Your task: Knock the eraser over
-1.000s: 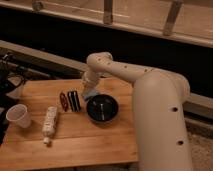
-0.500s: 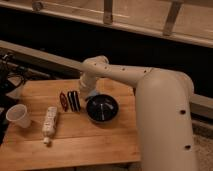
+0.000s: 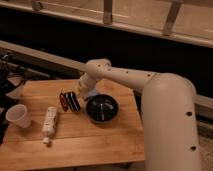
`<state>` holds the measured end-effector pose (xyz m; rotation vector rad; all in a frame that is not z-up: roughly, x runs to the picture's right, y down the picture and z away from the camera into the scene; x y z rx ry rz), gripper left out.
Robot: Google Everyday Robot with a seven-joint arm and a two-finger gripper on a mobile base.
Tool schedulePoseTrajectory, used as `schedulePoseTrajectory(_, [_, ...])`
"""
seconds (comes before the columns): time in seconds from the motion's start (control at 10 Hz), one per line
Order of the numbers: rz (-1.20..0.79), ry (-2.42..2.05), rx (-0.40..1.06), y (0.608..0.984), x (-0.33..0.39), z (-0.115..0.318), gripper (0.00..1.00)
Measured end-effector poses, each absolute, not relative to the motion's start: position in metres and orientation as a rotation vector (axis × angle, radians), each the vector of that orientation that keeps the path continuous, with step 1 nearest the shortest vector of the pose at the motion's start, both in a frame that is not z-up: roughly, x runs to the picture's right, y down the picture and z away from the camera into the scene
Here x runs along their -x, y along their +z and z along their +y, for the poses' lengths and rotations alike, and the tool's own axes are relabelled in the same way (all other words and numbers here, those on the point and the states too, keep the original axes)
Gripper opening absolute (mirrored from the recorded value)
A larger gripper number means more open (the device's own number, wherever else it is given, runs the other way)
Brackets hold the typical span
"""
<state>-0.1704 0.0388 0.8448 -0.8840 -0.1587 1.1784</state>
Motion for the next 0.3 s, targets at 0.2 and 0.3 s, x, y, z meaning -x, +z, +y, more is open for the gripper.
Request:
schedulePoseTrajectory(0.2, [-0.216, 1.134, 0.922, 0.8438, 0.1947, 0.0406, 0.03])
schedulePoseTrajectory(0.3, [-0.228, 1.130, 0.934, 0.8424, 0.1949, 0.0414, 0.09])
